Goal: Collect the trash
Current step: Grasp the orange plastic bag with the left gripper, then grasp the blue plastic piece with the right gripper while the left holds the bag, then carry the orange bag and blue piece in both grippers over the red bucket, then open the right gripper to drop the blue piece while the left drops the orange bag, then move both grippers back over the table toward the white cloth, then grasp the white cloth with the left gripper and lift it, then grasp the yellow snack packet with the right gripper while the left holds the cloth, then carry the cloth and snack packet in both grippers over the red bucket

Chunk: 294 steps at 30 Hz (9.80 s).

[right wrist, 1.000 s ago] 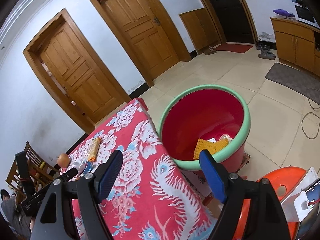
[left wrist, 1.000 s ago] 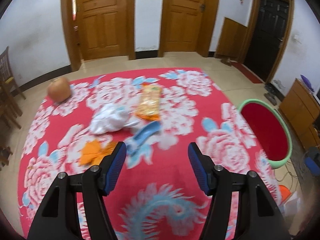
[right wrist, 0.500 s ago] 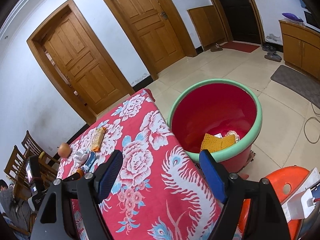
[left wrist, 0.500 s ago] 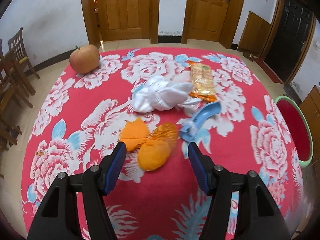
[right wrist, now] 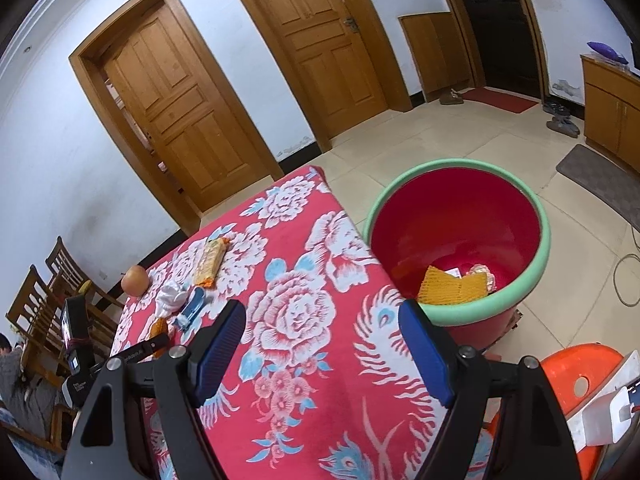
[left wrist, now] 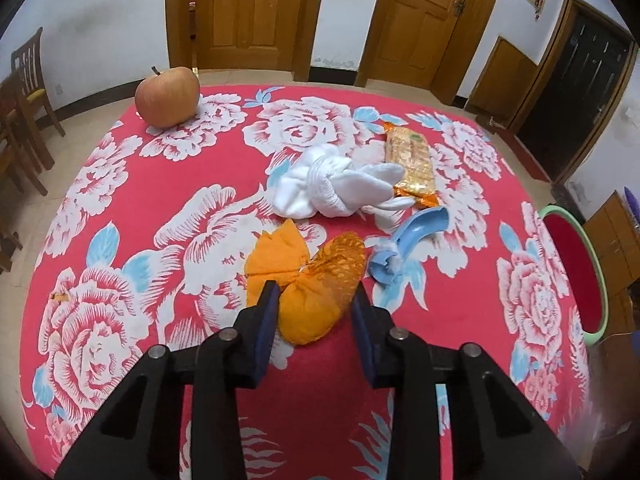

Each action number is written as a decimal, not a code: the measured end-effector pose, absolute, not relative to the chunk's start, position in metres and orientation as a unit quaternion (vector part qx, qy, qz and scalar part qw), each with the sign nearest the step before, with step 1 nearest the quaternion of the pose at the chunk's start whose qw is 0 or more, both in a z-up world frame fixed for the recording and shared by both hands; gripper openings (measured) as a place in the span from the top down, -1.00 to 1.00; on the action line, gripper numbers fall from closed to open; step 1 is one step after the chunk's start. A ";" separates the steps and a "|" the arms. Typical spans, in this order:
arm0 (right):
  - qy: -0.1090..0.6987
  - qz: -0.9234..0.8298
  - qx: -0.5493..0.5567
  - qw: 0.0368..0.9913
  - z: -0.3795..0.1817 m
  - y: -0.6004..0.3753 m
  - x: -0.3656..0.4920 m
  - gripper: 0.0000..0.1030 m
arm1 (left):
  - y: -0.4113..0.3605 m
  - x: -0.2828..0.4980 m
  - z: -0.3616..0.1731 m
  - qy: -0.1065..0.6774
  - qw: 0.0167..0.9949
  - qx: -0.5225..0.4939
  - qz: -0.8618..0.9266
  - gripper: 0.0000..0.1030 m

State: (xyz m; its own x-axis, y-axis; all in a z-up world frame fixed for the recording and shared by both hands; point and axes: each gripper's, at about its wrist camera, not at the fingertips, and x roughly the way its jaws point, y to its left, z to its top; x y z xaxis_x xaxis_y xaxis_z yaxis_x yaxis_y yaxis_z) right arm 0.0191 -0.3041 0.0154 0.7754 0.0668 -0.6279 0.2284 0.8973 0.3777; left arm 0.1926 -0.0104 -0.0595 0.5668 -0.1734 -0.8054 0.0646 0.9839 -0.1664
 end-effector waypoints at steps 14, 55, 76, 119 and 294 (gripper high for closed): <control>0.334 0.018 0.179 0.925 0.040 -0.245 0.038 -0.57 | 0.031 0.183 -0.022 0.420 0.903 -0.074 -0.046 0.32; 0.454 0.024 0.075 0.888 -0.059 -0.080 0.182 0.15 | 0.085 0.210 -0.050 0.403 0.906 -0.125 -0.025 0.32; 0.430 0.023 0.130 0.893 -0.041 -0.143 0.138 0.53 | 0.078 0.208 -0.051 0.402 0.908 -0.116 -0.036 0.32; 0.353 -0.119 0.263 0.890 -0.034 -0.385 0.051 0.50 | -0.129 0.181 0.005 0.397 0.889 -0.027 -0.226 0.32; 0.410 0.013 0.081 0.908 -0.024 -0.131 0.214 0.21 | 0.081 0.253 -0.064 0.418 0.899 -0.127 0.039 0.37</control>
